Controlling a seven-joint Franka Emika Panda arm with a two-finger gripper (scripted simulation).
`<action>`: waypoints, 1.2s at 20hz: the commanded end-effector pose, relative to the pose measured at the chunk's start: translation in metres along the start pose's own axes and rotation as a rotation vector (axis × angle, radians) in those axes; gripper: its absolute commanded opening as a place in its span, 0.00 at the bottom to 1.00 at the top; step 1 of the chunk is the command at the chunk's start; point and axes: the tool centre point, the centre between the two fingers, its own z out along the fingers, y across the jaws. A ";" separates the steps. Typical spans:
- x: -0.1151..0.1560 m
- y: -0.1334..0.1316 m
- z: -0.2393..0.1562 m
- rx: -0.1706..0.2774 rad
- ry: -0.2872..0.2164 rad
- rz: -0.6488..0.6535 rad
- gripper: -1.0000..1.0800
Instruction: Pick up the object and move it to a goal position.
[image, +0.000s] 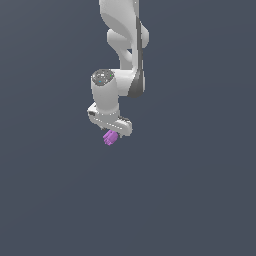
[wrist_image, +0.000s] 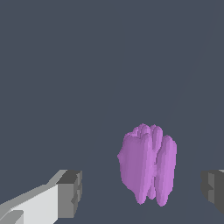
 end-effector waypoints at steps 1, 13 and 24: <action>-0.006 0.011 0.008 -0.003 -0.001 0.050 0.96; -0.013 0.023 0.022 -0.006 -0.003 0.099 0.96; -0.014 0.024 0.064 -0.007 -0.003 0.105 0.96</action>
